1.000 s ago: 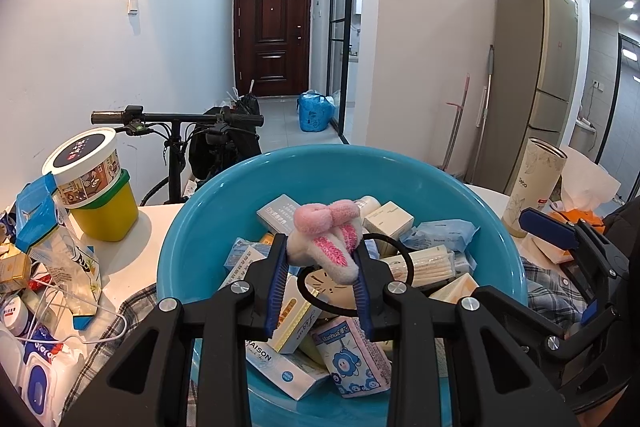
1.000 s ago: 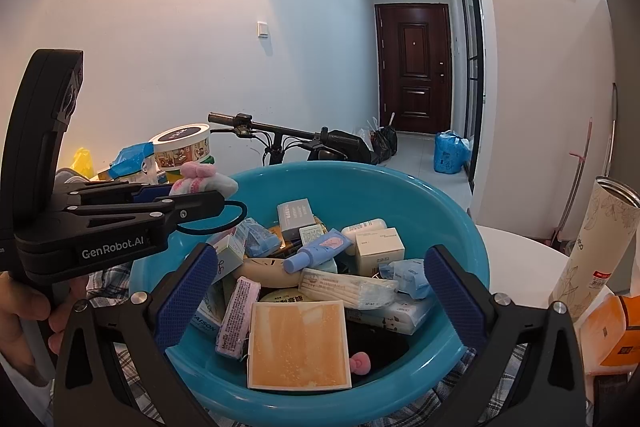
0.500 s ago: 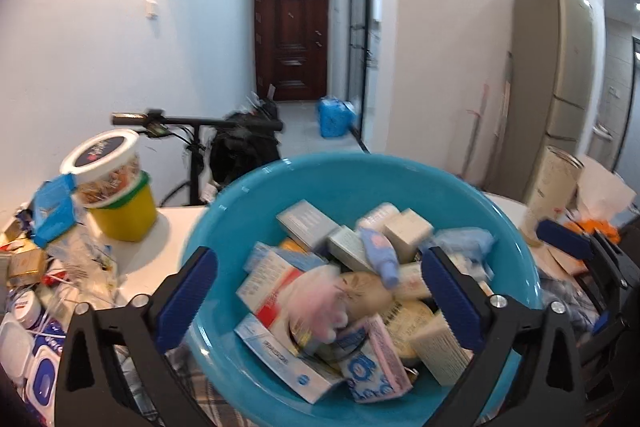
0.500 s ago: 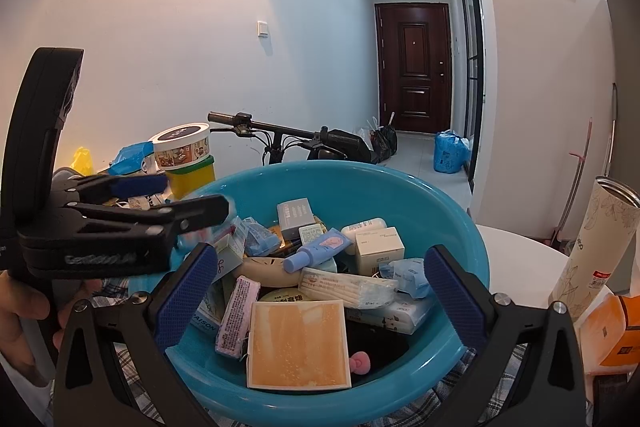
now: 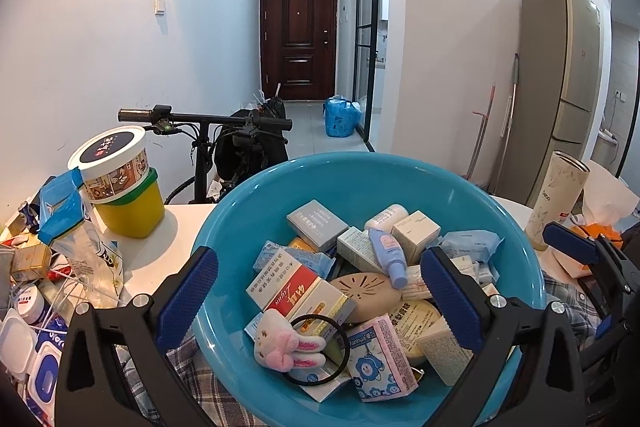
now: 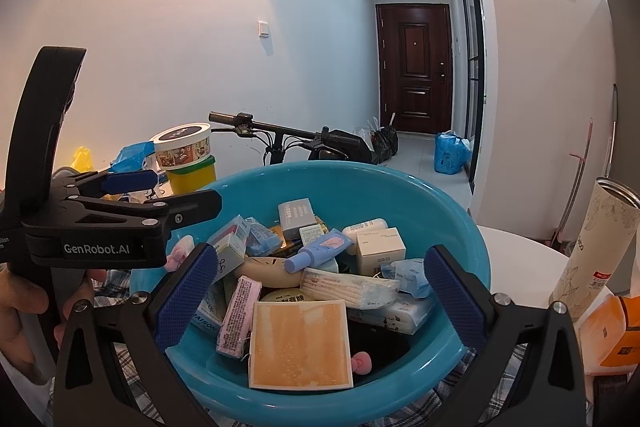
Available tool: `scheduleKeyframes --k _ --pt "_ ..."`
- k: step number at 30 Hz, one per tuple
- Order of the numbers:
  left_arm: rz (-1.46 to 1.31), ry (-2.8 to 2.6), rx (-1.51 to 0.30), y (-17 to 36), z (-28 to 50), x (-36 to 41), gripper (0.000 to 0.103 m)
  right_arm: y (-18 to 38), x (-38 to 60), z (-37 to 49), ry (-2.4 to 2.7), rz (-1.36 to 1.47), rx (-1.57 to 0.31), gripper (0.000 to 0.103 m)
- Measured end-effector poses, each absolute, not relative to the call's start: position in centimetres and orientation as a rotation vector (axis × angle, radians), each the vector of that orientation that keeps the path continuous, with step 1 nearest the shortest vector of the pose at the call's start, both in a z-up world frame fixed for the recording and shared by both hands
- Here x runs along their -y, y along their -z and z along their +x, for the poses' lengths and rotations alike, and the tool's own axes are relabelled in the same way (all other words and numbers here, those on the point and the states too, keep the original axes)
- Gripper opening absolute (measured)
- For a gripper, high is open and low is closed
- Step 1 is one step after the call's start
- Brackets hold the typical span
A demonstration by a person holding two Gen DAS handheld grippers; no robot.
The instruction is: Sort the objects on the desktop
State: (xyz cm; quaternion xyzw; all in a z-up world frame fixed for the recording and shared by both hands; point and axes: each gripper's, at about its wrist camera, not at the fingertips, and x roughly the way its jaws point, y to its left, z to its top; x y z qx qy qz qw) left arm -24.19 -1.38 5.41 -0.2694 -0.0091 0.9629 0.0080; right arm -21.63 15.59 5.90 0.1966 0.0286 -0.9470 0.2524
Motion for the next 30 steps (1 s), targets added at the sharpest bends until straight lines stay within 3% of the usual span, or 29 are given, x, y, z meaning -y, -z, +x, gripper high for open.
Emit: scheduleKeyframes --k 17,25,30 --pt "-0.778 -3.0 0.012 -6.1 -21.0 2.1 0.103 -5.6 -16.4 -22.5 2.568 0.552 -0.004 0.103" --pt "-0.744 -2.959 0.073 -6.5 -16.4 2.8 0.103 -5.9 -15.4 -21.3 2.543 0.534 -0.042 0.103" --pt "-0.7 -2.993 -0.003 -7.9 -11.6 2.1 0.103 -7.3 -15.6 -17.4 2.504 0.504 -0.072 0.103"
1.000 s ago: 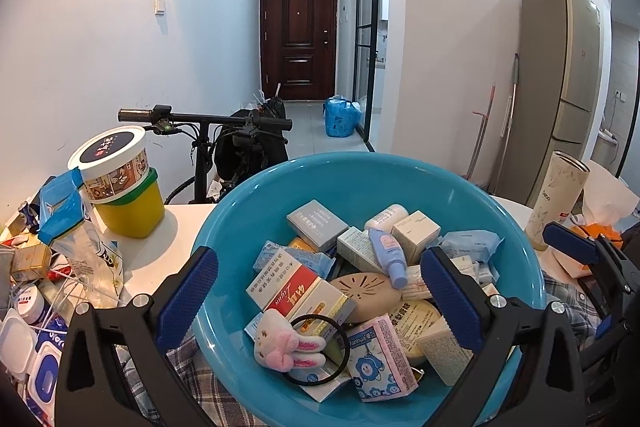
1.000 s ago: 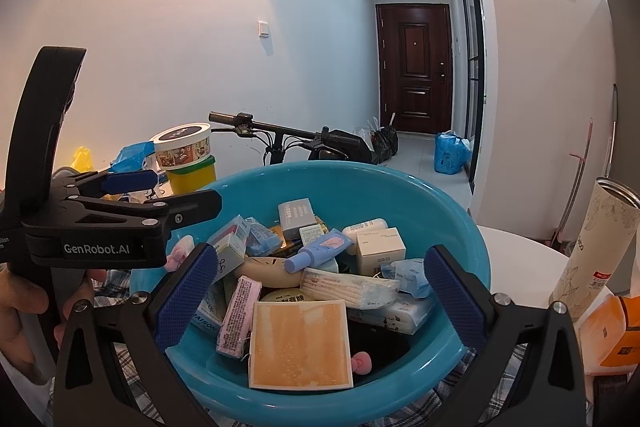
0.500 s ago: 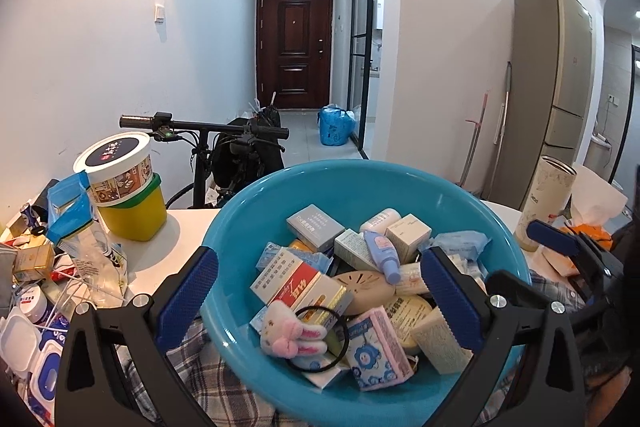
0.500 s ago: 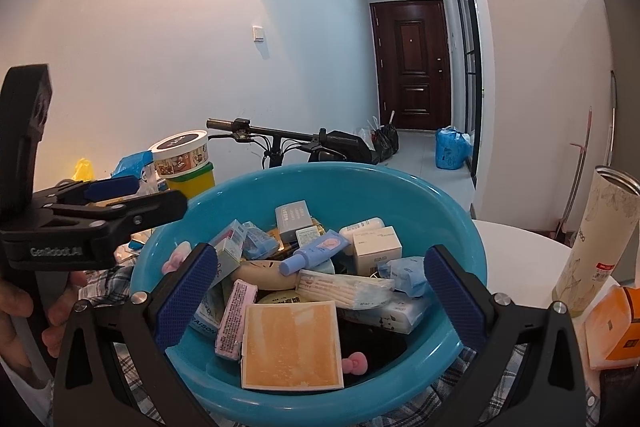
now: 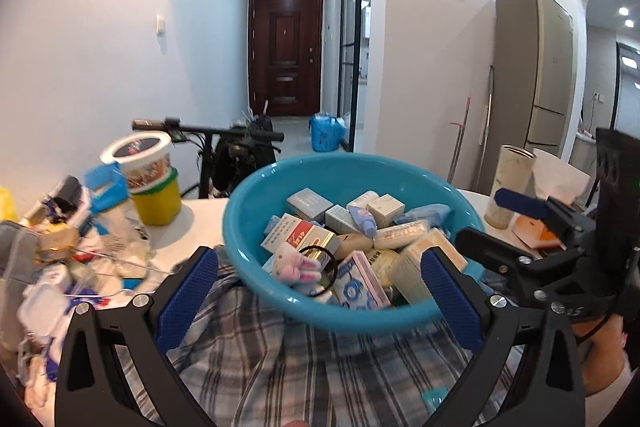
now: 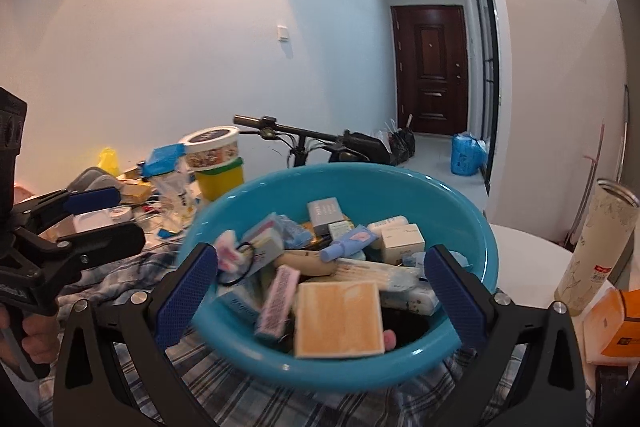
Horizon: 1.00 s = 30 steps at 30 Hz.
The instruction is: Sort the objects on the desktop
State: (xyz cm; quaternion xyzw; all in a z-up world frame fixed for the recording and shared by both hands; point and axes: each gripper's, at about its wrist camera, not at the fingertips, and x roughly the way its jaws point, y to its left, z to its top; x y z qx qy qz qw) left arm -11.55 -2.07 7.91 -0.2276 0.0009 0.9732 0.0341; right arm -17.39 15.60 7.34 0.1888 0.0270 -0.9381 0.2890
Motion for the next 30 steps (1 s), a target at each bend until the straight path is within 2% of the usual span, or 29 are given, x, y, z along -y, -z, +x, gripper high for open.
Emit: scheduleKeyframes --k 7,18,22,30 --pt "-0.642 -3.024 -0.113 -9.5 -5.0 0.3 0.103 -9.7 -18.2 -9.5 2.518 0.544 -0.041 0.103" --pt "-0.673 -2.957 -0.03 -8.6 2.8 -0.9 0.103 -10.1 -22.5 3.3 2.511 0.625 -0.05 0.103" --pt "-0.719 -2.928 -0.056 -6.6 3.2 -2.0 0.103 -8.0 -22.1 4.5 2.553 0.646 -0.126 0.103" --pt "-0.854 -2.925 -0.166 -3.3 1.7 -2.9 0.103 -4.0 -20.1 2.1 2.527 0.71 -0.142 0.103"
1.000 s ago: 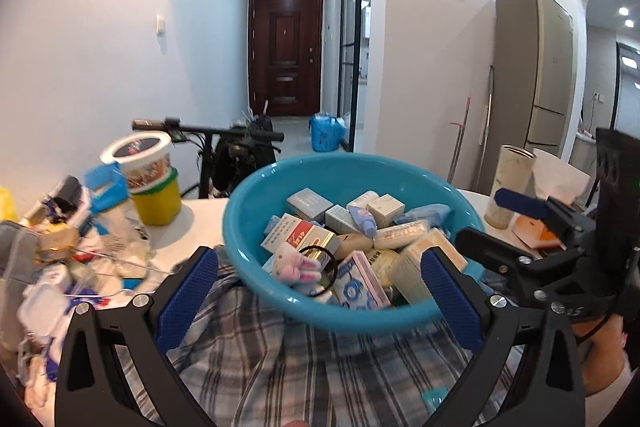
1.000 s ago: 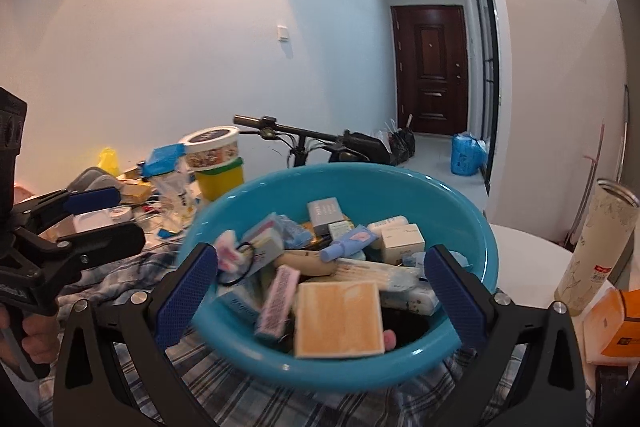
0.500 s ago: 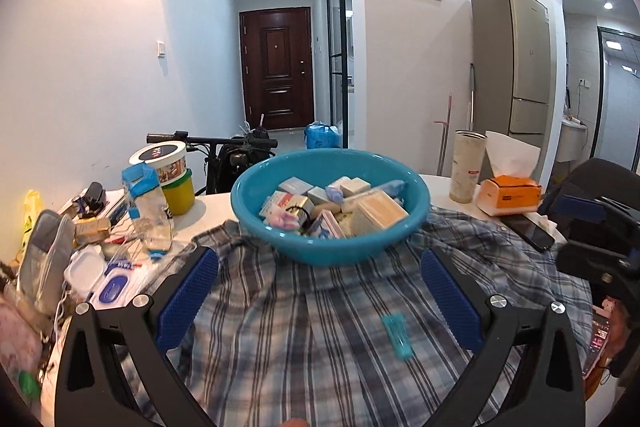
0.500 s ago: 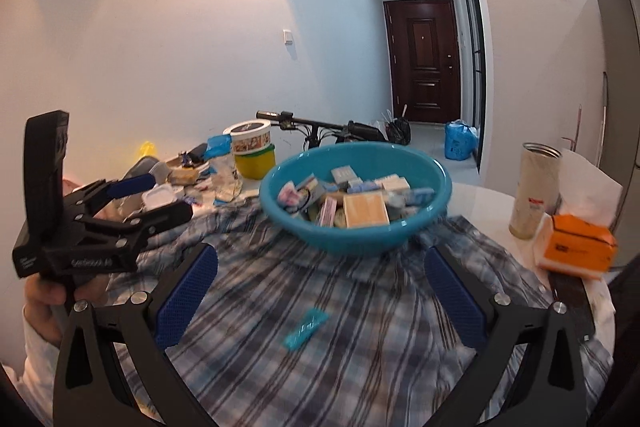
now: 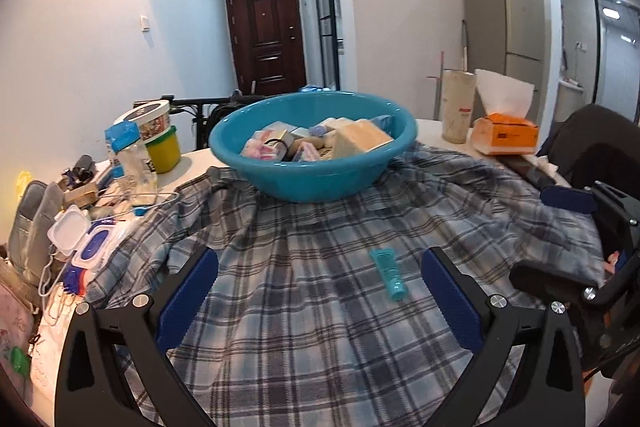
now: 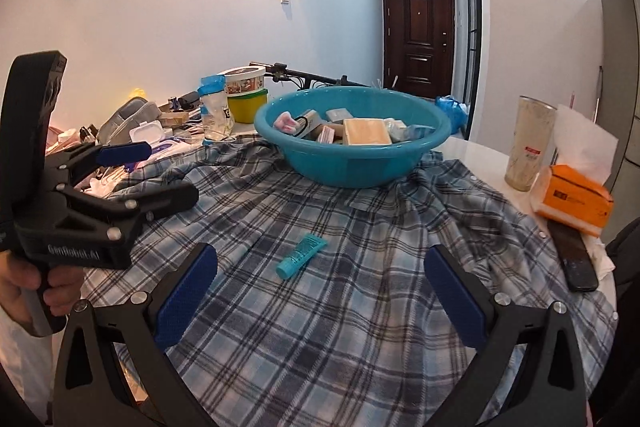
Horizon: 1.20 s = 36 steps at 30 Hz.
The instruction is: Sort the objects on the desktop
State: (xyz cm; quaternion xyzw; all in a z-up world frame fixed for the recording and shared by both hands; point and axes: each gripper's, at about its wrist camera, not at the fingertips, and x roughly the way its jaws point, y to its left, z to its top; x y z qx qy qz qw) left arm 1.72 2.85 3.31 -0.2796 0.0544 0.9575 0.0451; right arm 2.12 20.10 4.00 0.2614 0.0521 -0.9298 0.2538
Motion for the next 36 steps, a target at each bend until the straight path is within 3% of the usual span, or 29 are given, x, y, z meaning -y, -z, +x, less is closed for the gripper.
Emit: scheduleKeyframes --k 12,36 --pt "-0.887 -2.917 -0.12 -2.3 0.5 -2.4 0.103 -3.4 -21.8 -0.1 2.573 0.723 0.055 0.103" --pt "-0.972 -2.901 -0.066 -1.0 -1.6 -1.7 0.103 -1.0 -21.2 -3.6 2.502 0.784 0.088 0.103"
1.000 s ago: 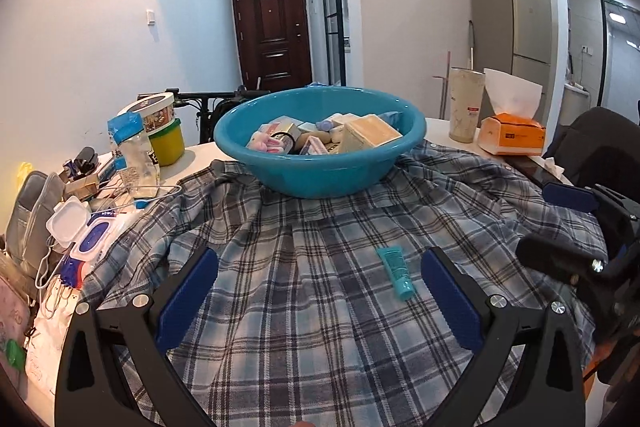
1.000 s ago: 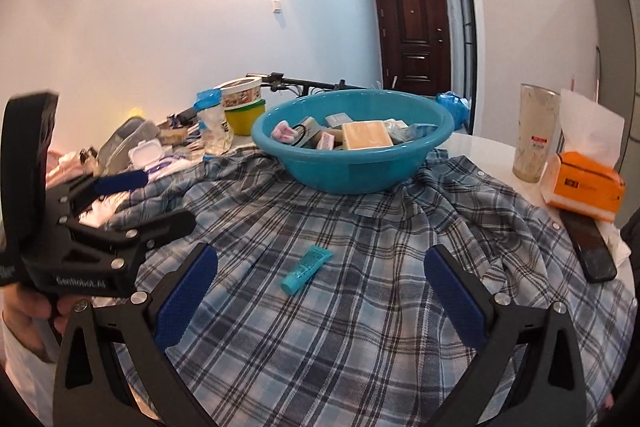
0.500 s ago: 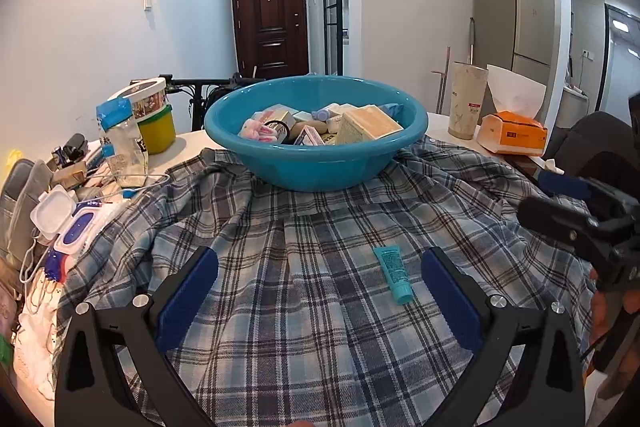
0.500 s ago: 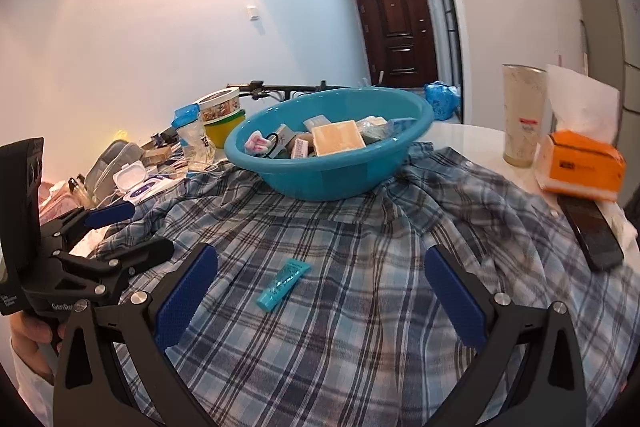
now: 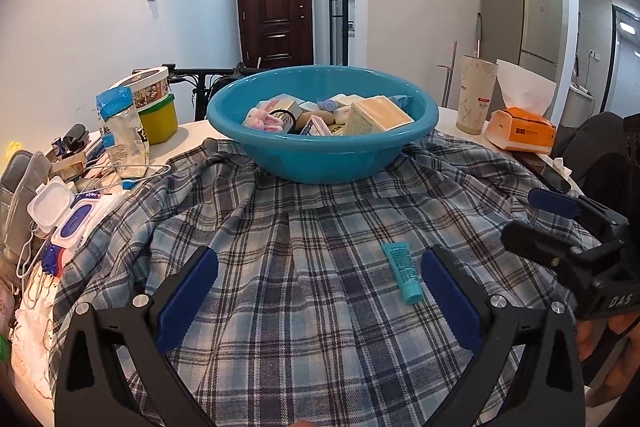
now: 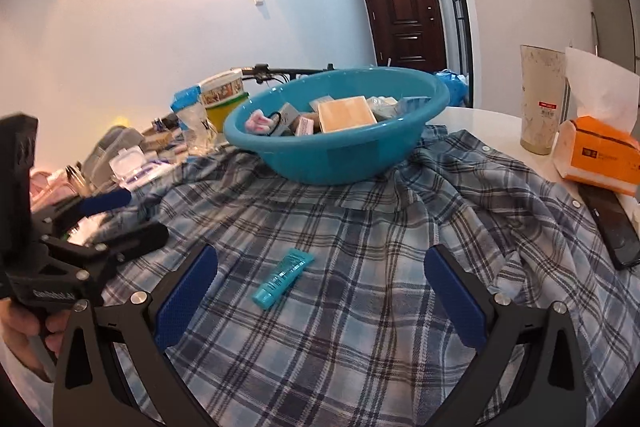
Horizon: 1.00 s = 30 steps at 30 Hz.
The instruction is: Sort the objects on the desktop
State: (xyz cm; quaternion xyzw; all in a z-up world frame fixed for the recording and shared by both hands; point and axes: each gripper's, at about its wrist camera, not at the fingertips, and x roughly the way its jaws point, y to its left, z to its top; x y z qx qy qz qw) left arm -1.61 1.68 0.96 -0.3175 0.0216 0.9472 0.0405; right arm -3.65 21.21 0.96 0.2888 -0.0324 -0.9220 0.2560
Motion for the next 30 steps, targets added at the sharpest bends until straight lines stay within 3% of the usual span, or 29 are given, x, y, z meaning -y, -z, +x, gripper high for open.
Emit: scheduleKeyframes --k 30 --pt "-1.018 -2.899 -0.045 -0.32 -2.42 -1.57 0.103 -0.78 -21.33 -3.84 2.494 0.794 0.102 0.103"
